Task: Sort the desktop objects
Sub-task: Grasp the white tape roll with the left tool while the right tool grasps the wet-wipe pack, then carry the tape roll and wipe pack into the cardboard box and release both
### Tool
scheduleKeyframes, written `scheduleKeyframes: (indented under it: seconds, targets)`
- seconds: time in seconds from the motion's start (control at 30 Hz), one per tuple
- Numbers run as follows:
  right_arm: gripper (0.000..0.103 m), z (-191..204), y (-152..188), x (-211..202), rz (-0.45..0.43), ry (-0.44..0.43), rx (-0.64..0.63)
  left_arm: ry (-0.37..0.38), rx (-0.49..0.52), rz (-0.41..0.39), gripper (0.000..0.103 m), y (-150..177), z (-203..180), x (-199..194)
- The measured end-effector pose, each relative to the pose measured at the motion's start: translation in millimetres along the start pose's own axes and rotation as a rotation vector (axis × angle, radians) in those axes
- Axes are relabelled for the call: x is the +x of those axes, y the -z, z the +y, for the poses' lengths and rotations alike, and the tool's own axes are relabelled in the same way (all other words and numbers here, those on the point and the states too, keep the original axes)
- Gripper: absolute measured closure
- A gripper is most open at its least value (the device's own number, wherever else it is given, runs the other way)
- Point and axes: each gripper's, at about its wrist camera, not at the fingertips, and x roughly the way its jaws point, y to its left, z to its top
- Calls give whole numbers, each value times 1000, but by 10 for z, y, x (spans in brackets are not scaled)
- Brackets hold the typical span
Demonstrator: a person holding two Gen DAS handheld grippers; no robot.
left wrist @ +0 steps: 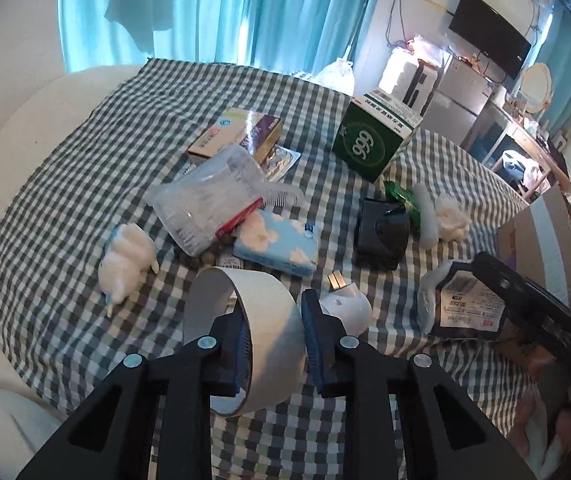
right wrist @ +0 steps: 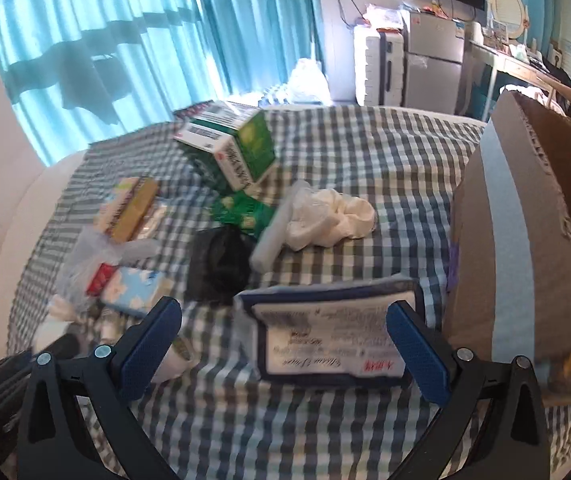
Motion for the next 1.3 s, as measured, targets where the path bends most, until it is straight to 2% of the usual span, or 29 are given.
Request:
scheduleKeyframes:
  seconds: [0.03, 0.1, 0.17, 0.4, 0.43, 0.47, 0.53, 0.6, 0.63, 0.7, 0.8, 0.9, 1.0, 1.3]
  targets:
    - [0, -34, -31, 66, 2, 17, 16, -2, -1, -5, 78, -13, 18, -10]
    - [0, -80, -57, 161, 20, -2, 39, -5, 5, -4, 78, -18, 58, -6]
    - [0, -109, -51, 338, 91, -21, 56, -4, -5, 8, 78, -8, 107, 21]
    - [1, -75, 98, 623, 175, 10, 9, -18, -15, 52, 79, 41, 171, 123]
    - [4, -72, 114, 654, 193, 28, 0, -15, -16, 57, 79, 49, 174, 133]
    - [15, -77, 127, 693, 214, 57, -7, -12, -12, 66, 79, 53, 174, 145]
    - [22, -125, 157, 708, 232, 58, 11, -11, -8, 67, 79, 61, 172, 139]
    - [41, -210, 185, 648, 228, 32, 61, -12, -7, 64, 79, 67, 177, 120]
    - [44, -229, 199, 624, 233, 7, 72, -9, -7, 64, 79, 65, 182, 112]
    - [59, -229, 221, 573, 236, -16, 70, -8, -7, 63, 79, 65, 189, 83]
    - [72, -170, 260, 434, 221, -16, 53, -3, -4, 52, 79, 64, 193, 9]
    - [79, -131, 269, 292, 200, -16, 58, -2, -2, 36, 78, 50, 214, -93]
    - [81, -155, 290, 60, 172, -58, 91, 2, -5, 20, 78, 43, 254, -217]
    - [82, 129, 280, -736, 58, -165, 87, 29, 3, -69, 78, 44, 267, -721]
